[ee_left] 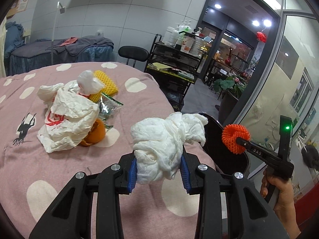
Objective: Collect trash
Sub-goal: 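Carry the orange net into the bin and open the right tool while the left tool holds the tissue, then lower the tissue into the black bin and open the left tool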
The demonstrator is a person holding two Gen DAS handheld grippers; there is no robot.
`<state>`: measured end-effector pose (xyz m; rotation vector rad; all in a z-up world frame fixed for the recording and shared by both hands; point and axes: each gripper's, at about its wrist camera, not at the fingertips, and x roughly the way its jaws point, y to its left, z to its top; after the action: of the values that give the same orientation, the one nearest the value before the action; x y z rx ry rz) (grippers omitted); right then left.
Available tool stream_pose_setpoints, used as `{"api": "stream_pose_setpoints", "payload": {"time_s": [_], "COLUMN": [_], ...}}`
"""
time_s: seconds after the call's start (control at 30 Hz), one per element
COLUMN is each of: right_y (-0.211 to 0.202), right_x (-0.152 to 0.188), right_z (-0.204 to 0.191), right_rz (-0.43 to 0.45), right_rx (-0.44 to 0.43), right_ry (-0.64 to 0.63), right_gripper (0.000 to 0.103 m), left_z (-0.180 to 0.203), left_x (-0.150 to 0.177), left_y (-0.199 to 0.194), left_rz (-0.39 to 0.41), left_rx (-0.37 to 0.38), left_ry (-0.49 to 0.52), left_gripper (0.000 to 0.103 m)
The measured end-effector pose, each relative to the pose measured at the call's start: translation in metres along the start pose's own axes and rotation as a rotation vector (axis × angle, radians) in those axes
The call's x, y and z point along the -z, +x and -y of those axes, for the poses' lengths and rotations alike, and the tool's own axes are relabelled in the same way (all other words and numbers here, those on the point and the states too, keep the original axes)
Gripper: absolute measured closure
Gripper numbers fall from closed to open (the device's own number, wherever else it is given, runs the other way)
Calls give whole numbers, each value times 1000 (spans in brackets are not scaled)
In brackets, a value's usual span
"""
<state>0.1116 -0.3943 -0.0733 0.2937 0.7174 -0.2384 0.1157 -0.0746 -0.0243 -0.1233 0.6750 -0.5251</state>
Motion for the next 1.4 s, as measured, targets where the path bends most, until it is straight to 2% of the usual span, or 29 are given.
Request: {"api": "stream_pose_setpoints", "payload": {"time_s": [0.23,0.5,0.53,0.57,0.6,0.63,0.67,0.8,1.03,1.2,1.4], "right_y": [36,66,69,72,74,76,76,67,30,4,-10], "right_x": [7,13,14,15,17,18,20,26,25,24,22], "right_z": [24,32,30,31,31,30,30,31,36,42,51], "right_rz": [-70,-124,-133,-141,-148,-149,-144,-120,-20,50,68], "right_rx": [82,154,157,159,162,169,174,171,155,153,166], "right_ry": [27,12,14,17,20,25,30,39,66,94,106], "right_gripper": [75,74,72,66,54,47,38,31,28,21,19], "left_z": [26,45,47,49,51,53,55,66,94,113,134], "left_x": [-4,-8,-8,-8,-7,-7,-7,-8,-15,-19,-21], "left_y": [14,24,26,27,29,31,33,40,62,81,106], "left_rz": [-24,-43,-48,-52,-57,-61,-66,-82,-131,-166,-230], "left_rx": [52,89,94,99,104,107,109,129,195,226,256], "left_ry": [54,88,90,91,93,96,100,124,165,184,208], "left_gripper": [68,68,68,68,68,68,68,68,68,68,68]}}
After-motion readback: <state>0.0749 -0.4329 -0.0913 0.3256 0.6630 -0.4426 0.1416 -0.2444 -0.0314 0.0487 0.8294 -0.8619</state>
